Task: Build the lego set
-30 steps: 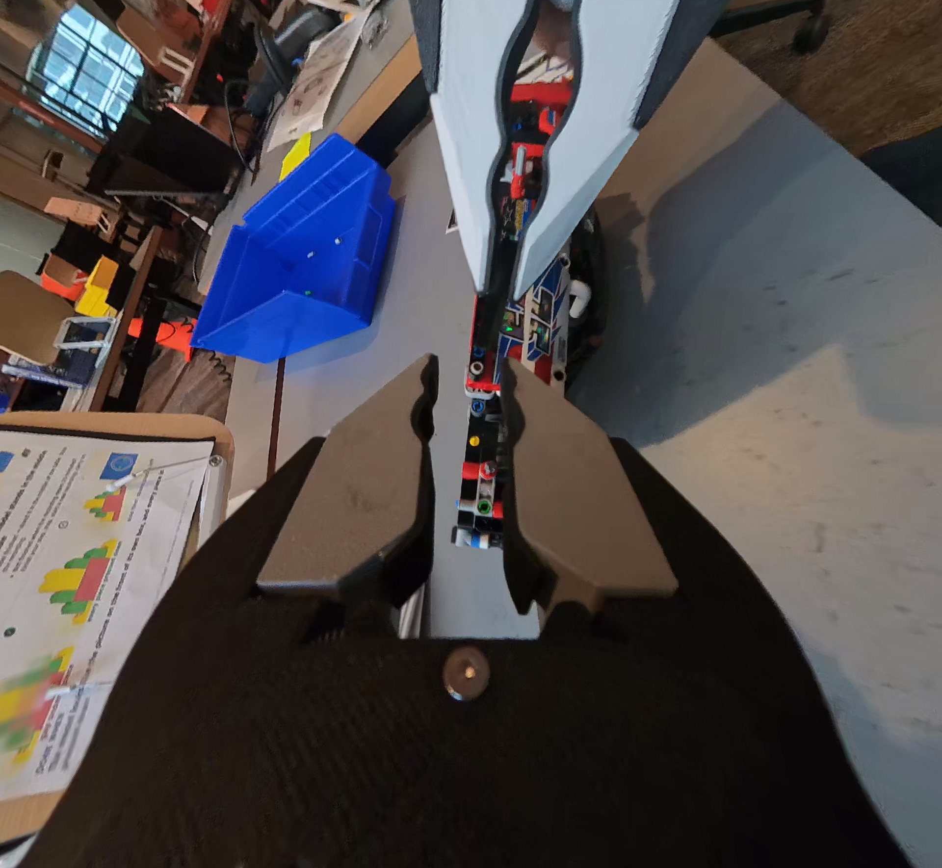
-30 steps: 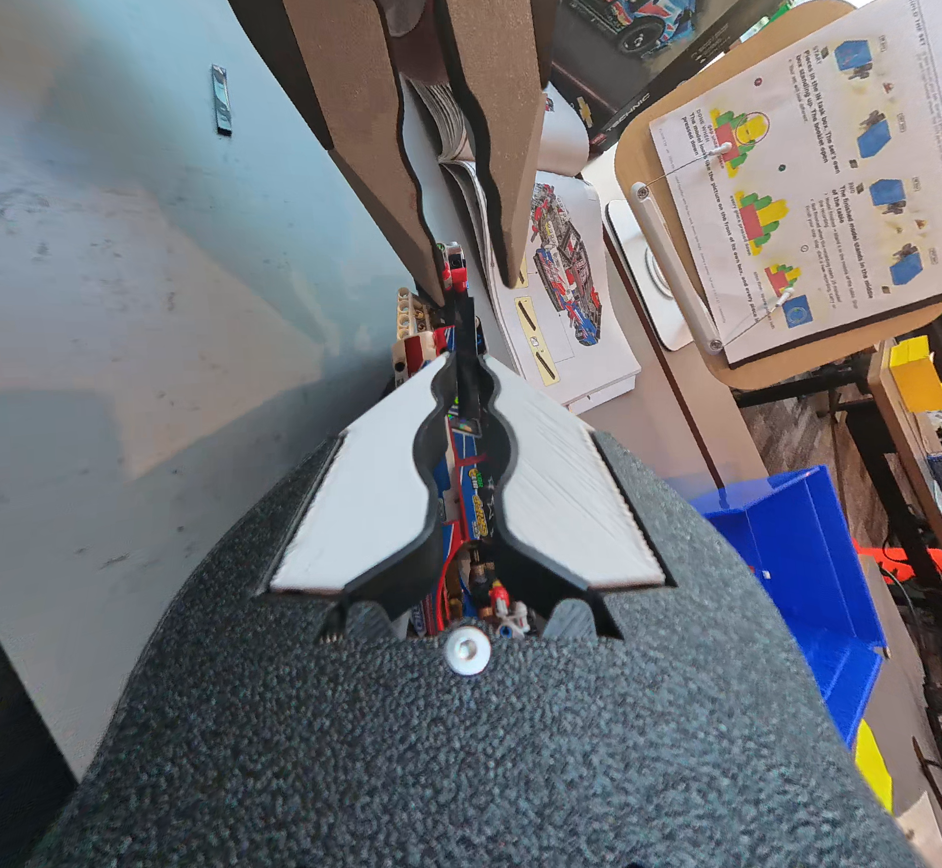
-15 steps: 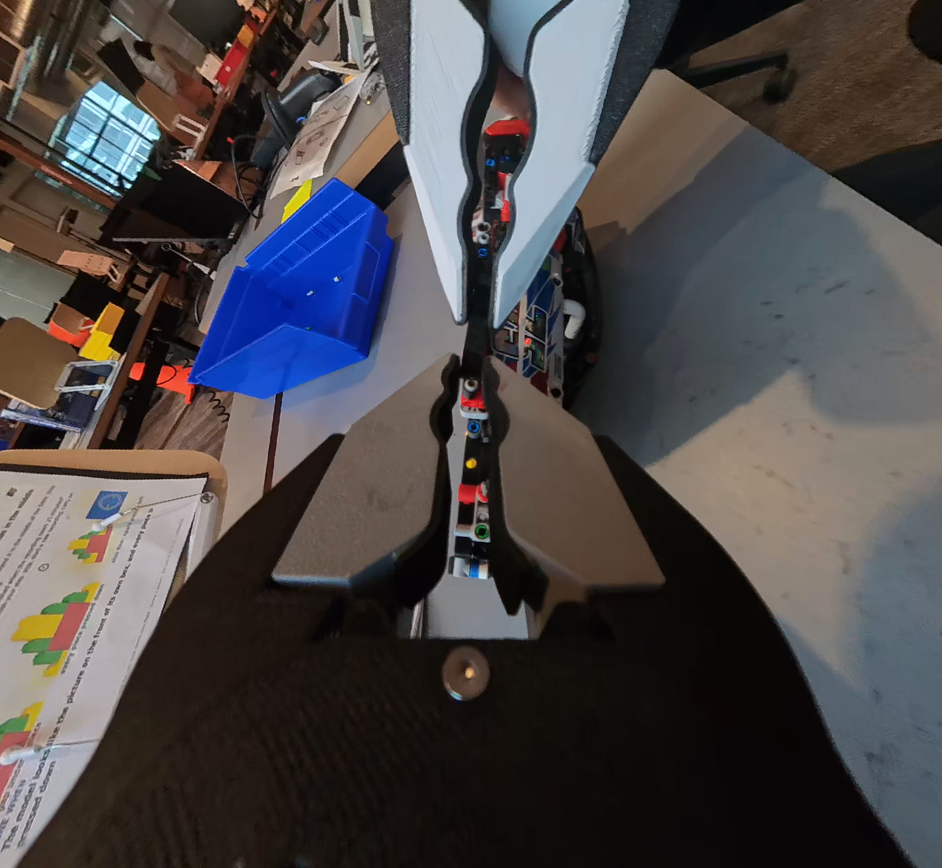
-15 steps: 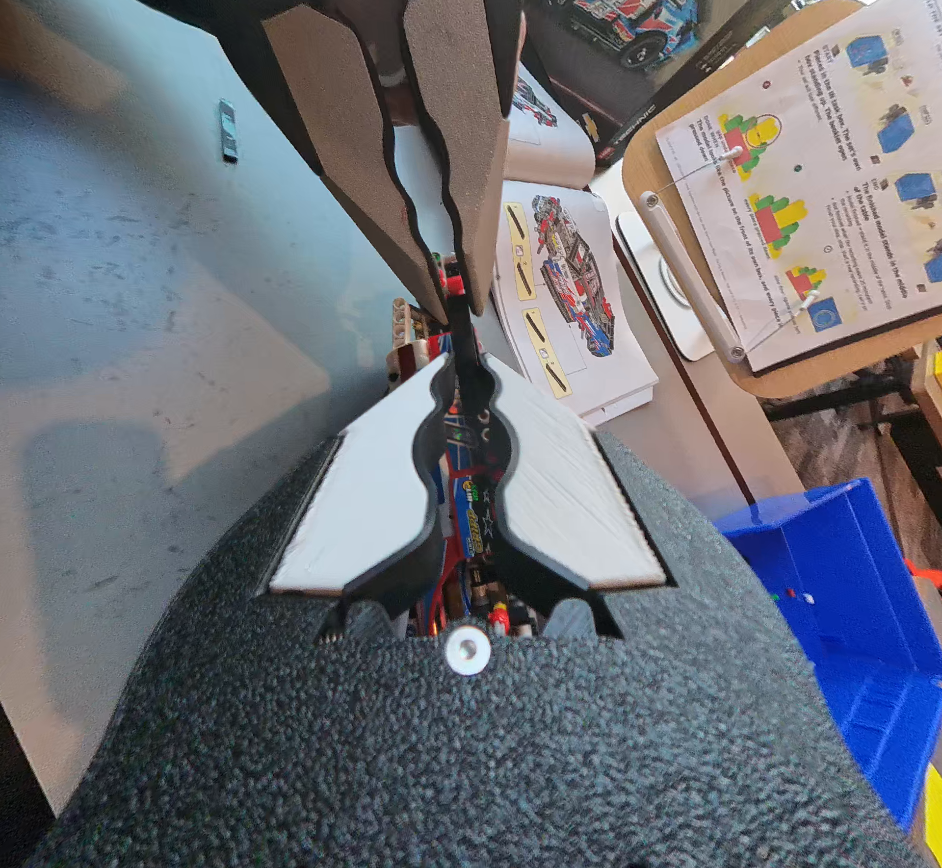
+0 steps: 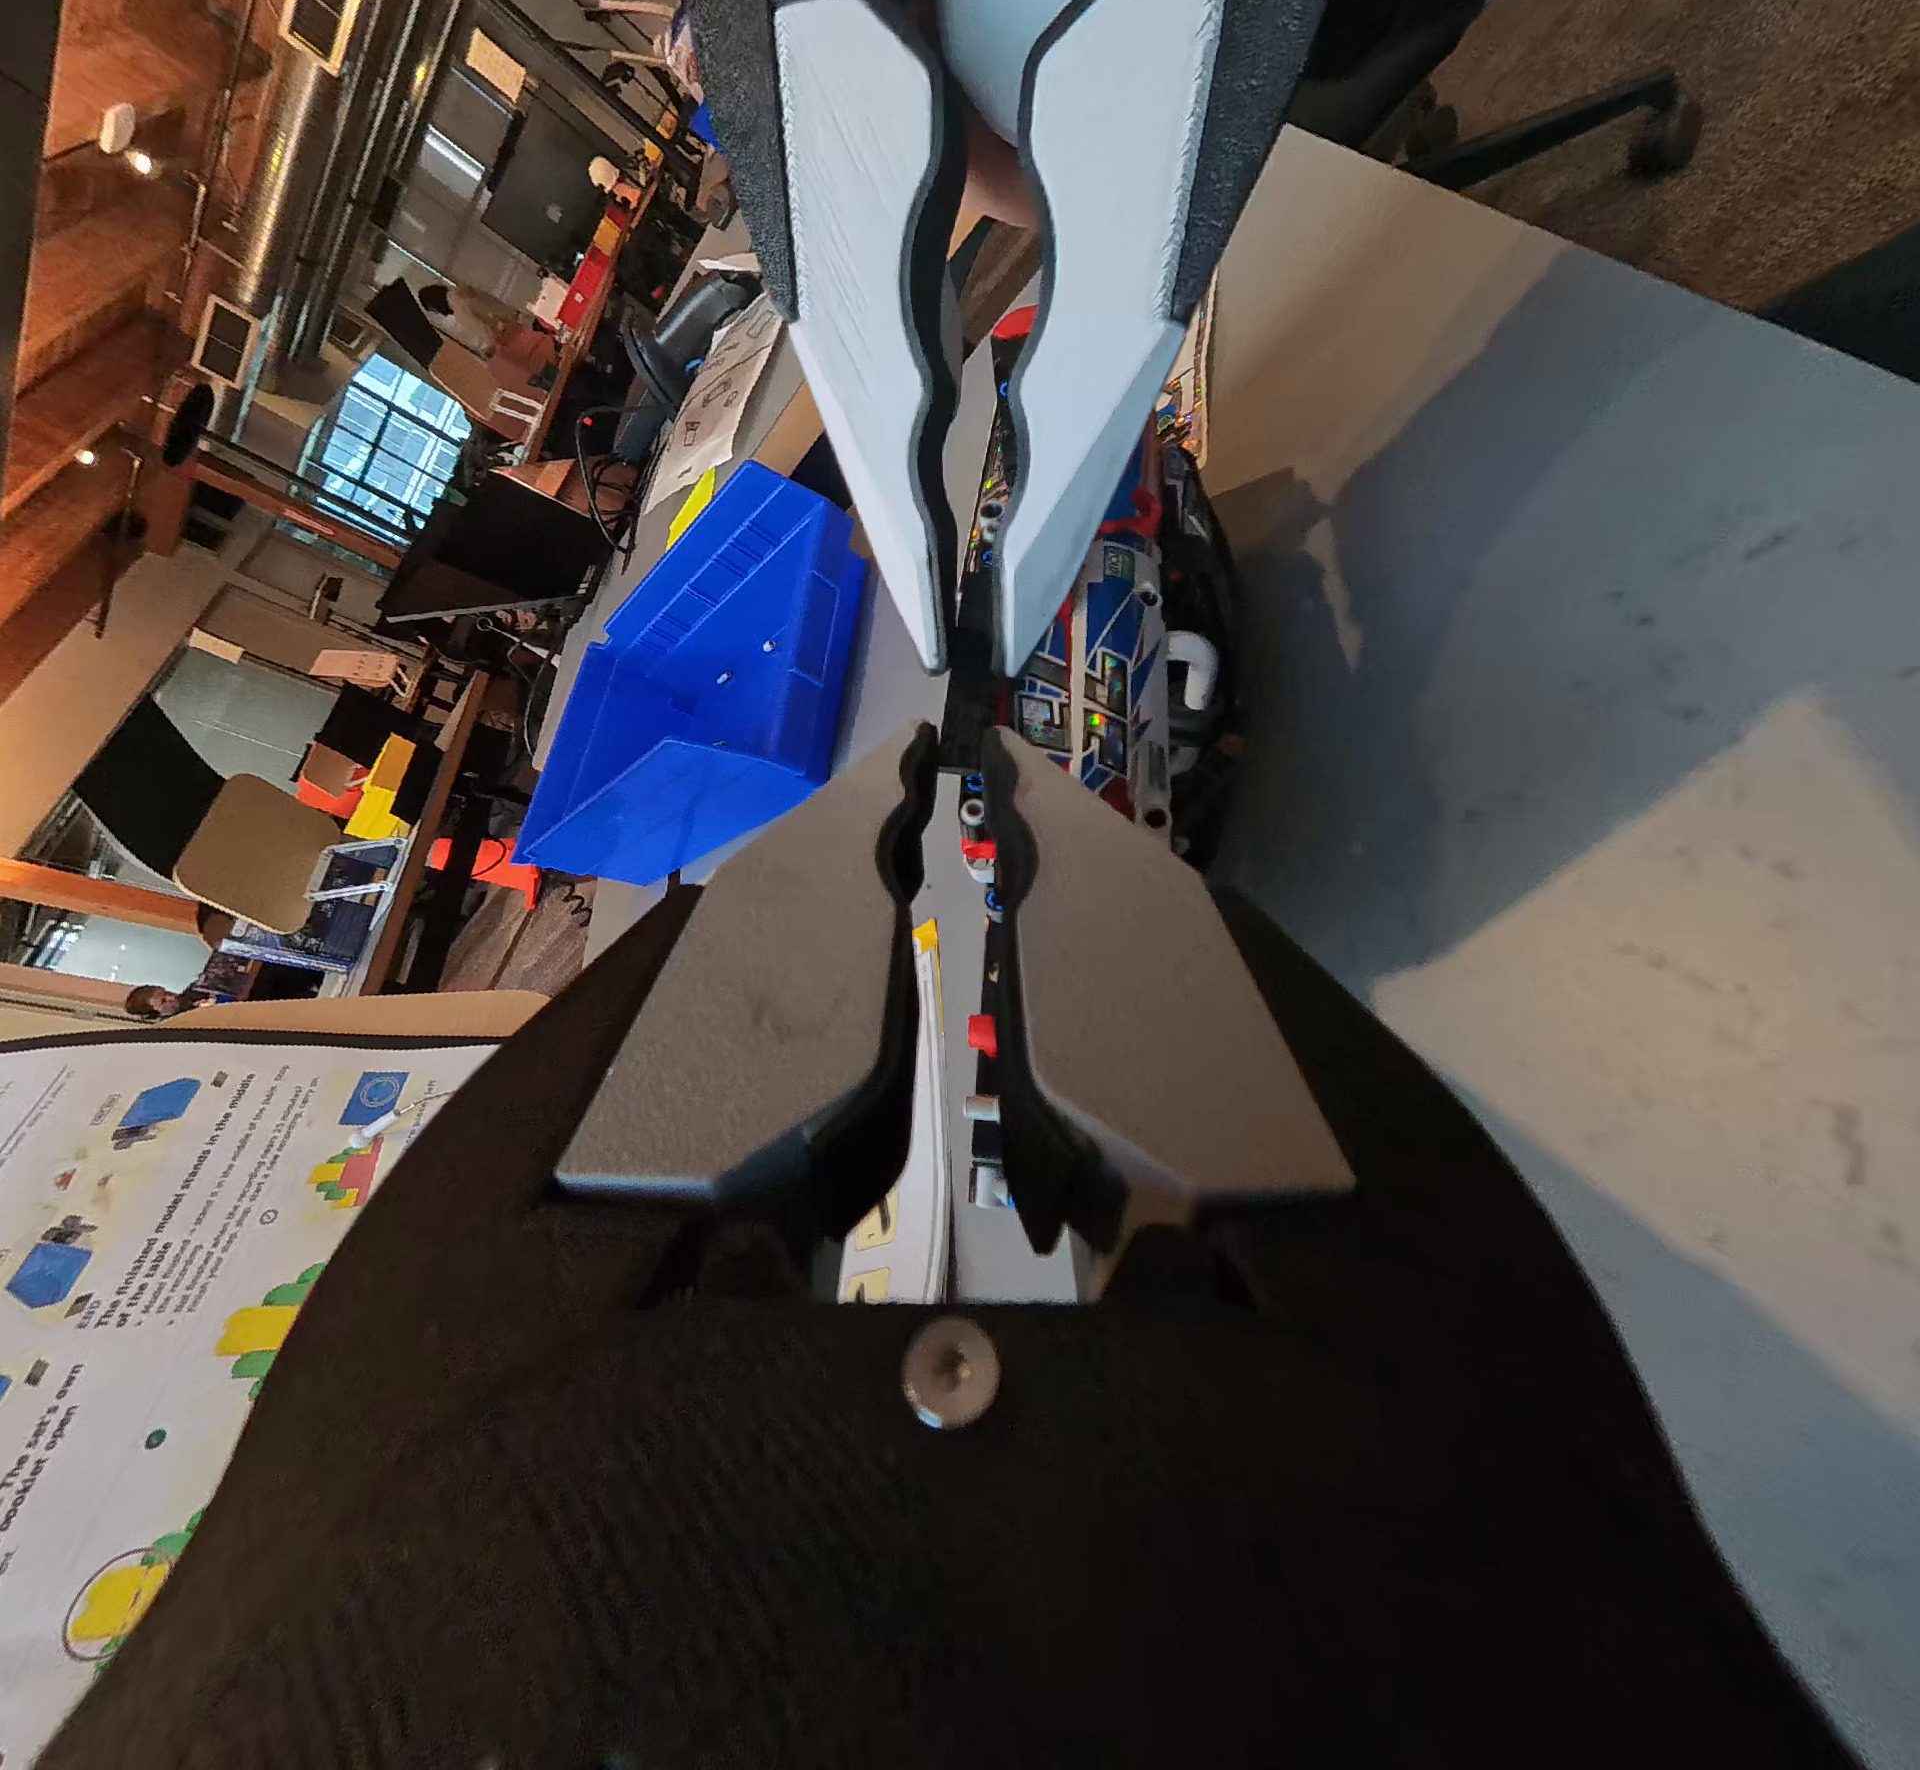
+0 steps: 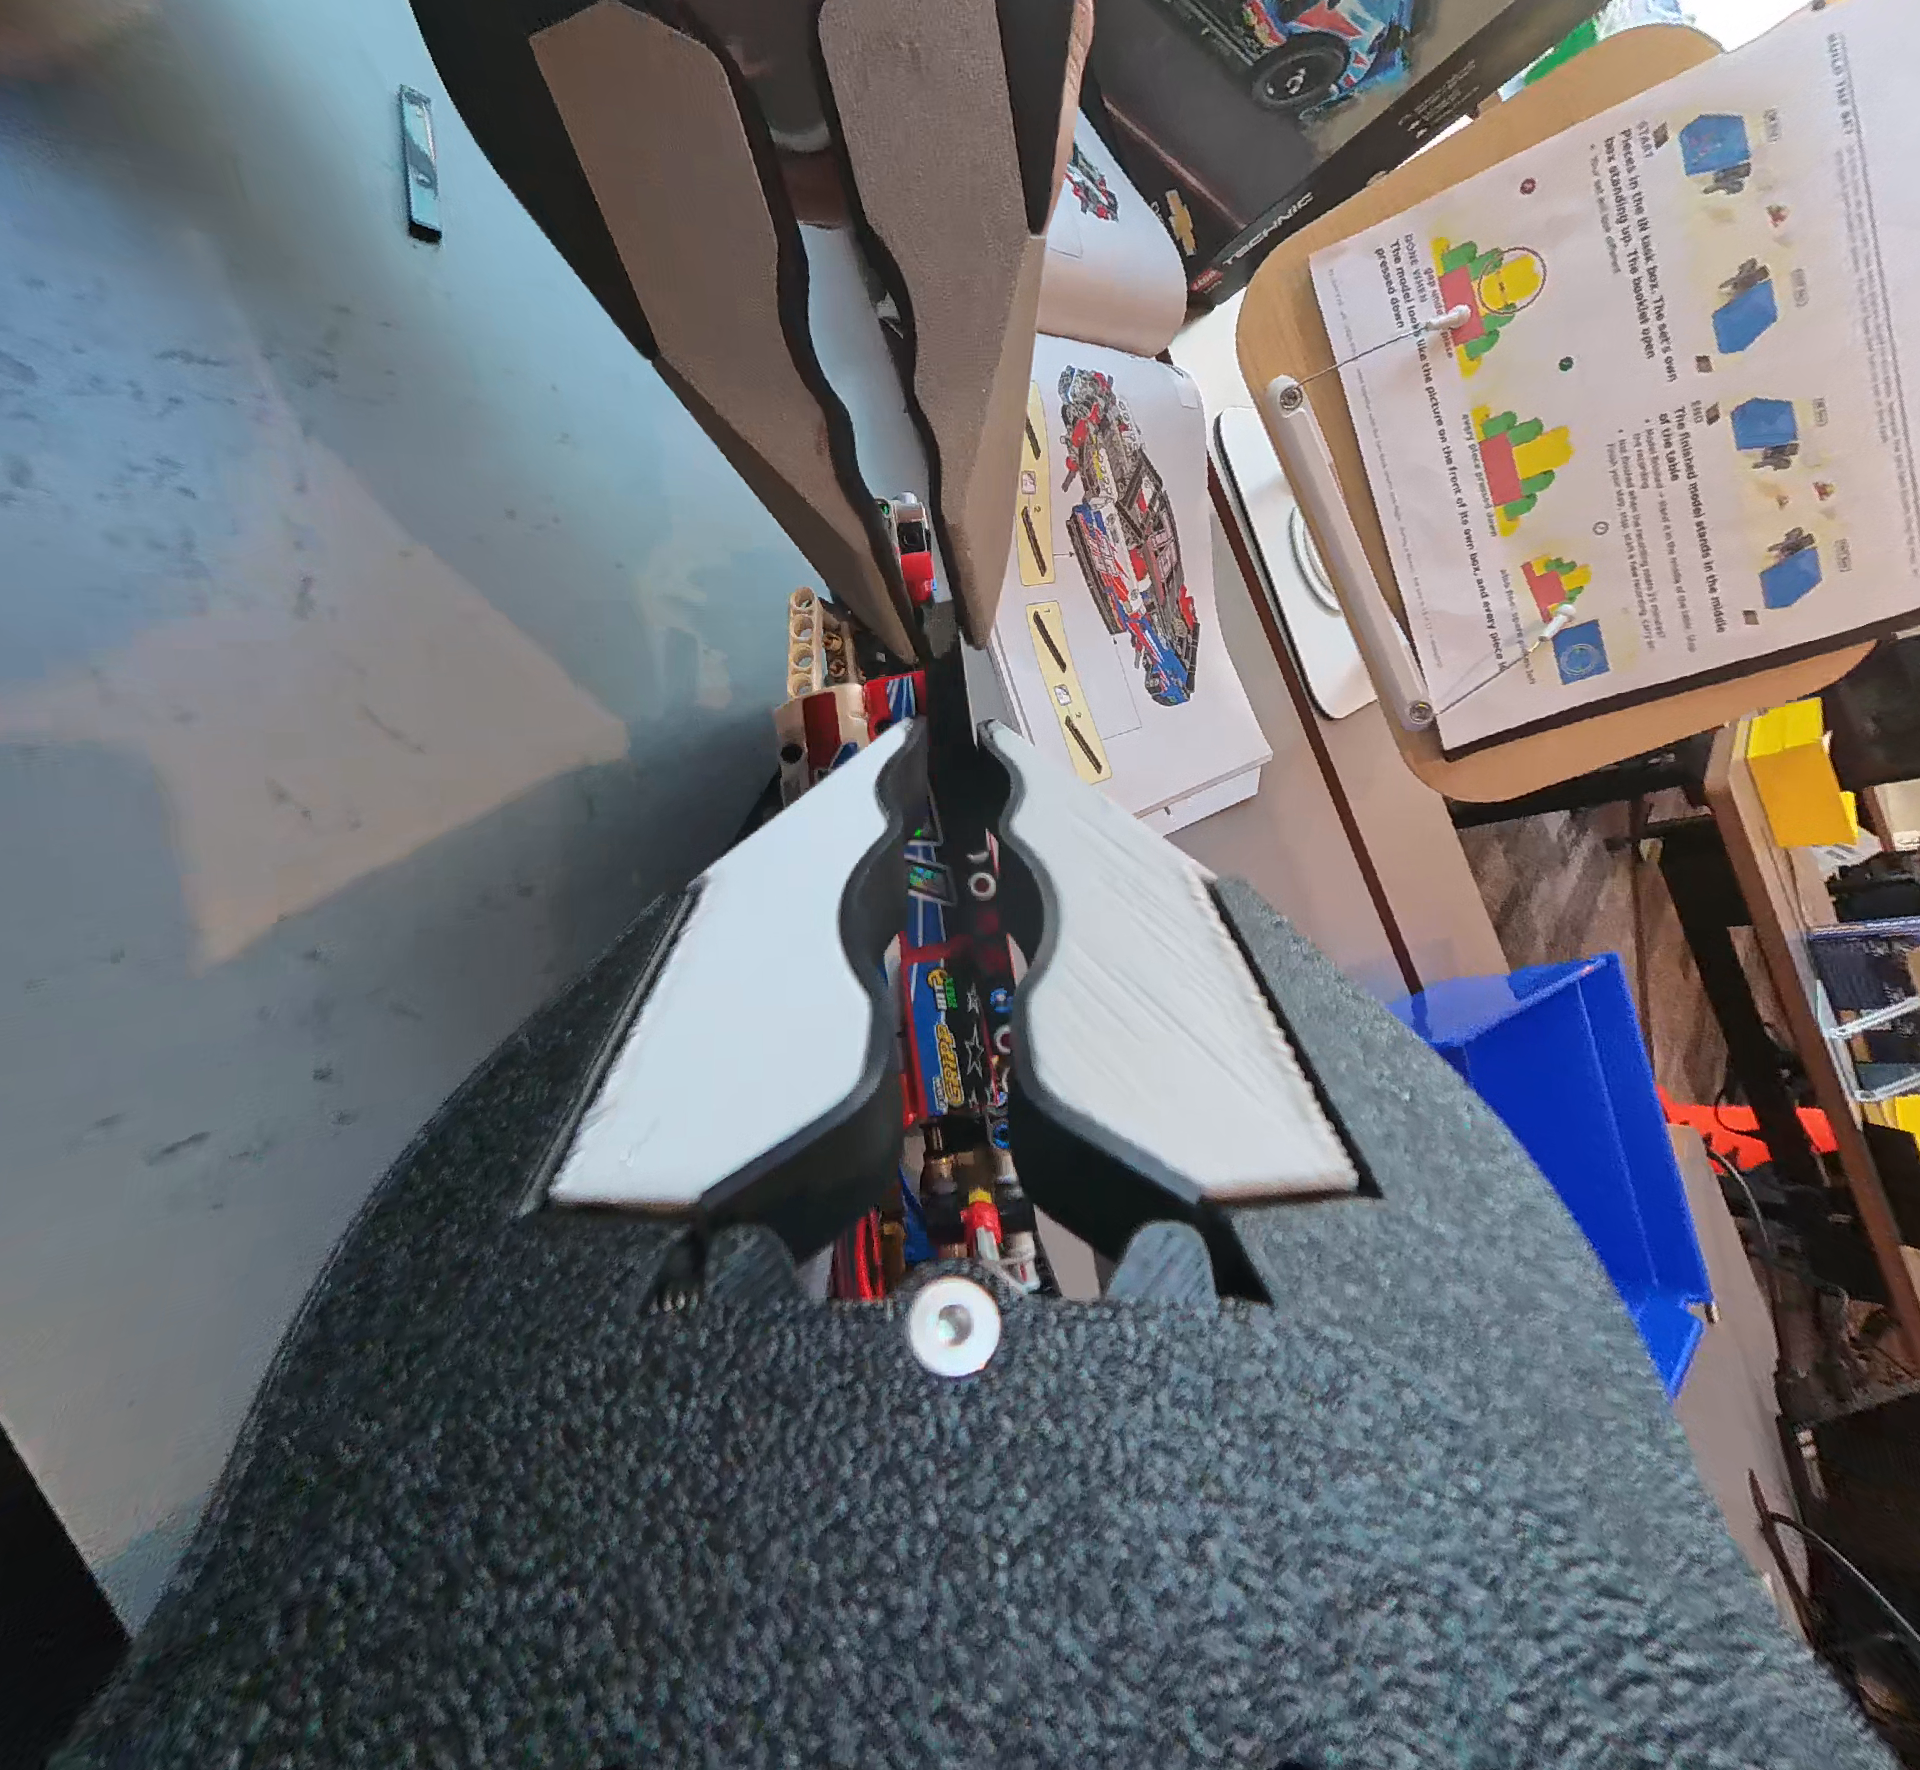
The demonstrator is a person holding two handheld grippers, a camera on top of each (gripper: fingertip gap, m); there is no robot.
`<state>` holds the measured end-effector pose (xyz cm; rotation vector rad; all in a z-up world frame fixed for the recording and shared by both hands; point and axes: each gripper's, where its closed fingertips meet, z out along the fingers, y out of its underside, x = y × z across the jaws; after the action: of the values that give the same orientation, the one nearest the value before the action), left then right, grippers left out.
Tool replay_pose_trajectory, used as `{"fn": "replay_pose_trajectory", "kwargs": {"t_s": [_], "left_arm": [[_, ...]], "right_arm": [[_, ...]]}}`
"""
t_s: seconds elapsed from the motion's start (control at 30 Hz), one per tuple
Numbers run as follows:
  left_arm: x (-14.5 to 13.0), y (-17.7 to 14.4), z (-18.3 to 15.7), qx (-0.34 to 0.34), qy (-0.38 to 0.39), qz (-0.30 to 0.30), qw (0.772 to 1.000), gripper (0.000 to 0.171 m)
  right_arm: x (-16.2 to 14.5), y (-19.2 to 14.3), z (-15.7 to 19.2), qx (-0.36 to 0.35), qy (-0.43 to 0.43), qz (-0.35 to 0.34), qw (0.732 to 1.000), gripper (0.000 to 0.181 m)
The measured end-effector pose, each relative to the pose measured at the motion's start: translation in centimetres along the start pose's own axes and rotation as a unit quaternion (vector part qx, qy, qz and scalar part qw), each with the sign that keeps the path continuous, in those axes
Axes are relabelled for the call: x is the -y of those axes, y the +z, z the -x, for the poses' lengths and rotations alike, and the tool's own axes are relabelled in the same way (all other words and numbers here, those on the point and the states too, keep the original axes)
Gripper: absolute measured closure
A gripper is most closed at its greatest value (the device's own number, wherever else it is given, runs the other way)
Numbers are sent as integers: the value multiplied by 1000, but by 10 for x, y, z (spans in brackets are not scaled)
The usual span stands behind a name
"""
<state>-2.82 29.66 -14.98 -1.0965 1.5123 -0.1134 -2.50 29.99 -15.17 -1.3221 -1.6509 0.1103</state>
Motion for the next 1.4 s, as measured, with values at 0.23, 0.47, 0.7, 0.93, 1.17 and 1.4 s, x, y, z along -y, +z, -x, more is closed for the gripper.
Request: {"fn": "replay_pose_trajectory", "kwargs": {"t_s": [0.23, 0.47, 0.7, 0.93, 1.17, 1.4], "left_arm": [[-4, 2, 0, -3, 1, -4, 1000, 167], [-6, 0, 3, -2, -16, -14, 1000, 167], [-7, 2, 3, -14, -65, -21, 998, 166], [-17, -9, 17, -23, -127, -5, 992, 145], [-34, -22, 14, -104, -235, 29, 966, 132], [-45, -8, -6, -178, -290, 65, 938, 137]], "right_arm": [[5, 8, 2, 4, -18, 6, 1000, 171], [7, 11, -3, -3, -30, 8, 999, 175], [6, 11, -3, -5, -23, 6, 1000, 175], [-2, 5, -5, -14, -13, 17, 1000, 175], [-11, 0, 1, -10, 1, 26, 1000, 175], [-14, 7, 6, -5, -14, 45, 999, 175]]}}
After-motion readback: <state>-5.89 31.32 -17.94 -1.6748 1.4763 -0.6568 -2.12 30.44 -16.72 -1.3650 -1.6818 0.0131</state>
